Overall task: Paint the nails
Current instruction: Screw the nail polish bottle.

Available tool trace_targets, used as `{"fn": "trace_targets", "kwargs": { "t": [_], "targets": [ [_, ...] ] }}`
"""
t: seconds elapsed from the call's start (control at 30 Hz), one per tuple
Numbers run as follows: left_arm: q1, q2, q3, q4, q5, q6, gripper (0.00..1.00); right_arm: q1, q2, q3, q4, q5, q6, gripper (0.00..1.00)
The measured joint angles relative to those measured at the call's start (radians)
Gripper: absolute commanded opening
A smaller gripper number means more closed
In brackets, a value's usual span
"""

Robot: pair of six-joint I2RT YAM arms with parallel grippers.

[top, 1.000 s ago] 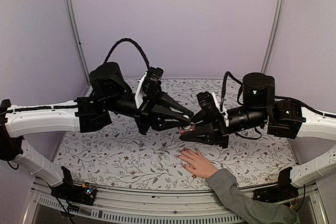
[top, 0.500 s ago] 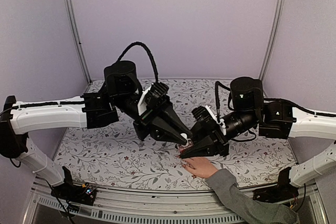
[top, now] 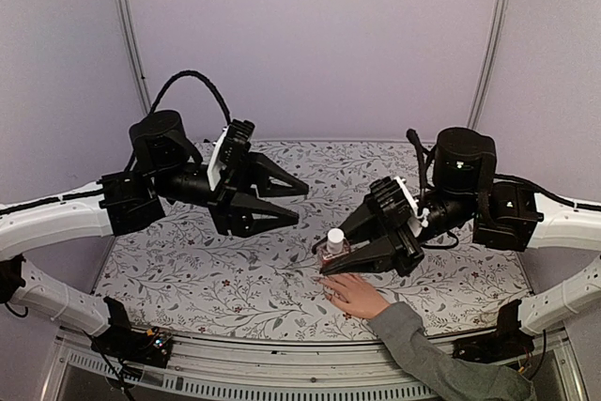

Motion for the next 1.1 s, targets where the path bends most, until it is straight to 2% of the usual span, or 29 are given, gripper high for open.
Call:
{"fn": "trace_targets", "kwargs": {
  "t": [0.1, 0.33, 0.53, 0.8, 1.0, 1.1],
  "targets": [
    [0.000, -0.056, -0.048, 0.024, -0.083, -0.037, 0.53, 0.000, -0.003, 0.000, 0.013, 0.110, 0.013, 0.00],
    [-0.011, -0.129, -0.129, 0.105, -0.328, -0.125, 0.53, 0.000, -0.002, 0.000, 0.016, 0.550, 0.076, 0.00],
    [-0.079, -0.111, -0.139, 0.171, -0.563, -0.162, 0.54, 0.000, 0.030, 0.002, 0.018, 0.830, 0.101, 0.00],
    [-0.137, 0.040, -0.077, 0.218, -0.766, -0.210, 0.53, 0.000, 0.090, 0.022, 0.006, 1.007, 0.116, 0.00],
    [-0.148, 0.114, -0.027, 0.220, -0.870, -0.235, 0.49, 0.000, 0.092, 0.027, 0.000, 1.043, 0.117, 0.00],
    [-0.150, 0.121, -0.021, 0.222, -0.908, -0.242, 0.44, 0.000, 0.092, 0.027, -0.005, 1.054, 0.117, 0.00]
  ]
}}
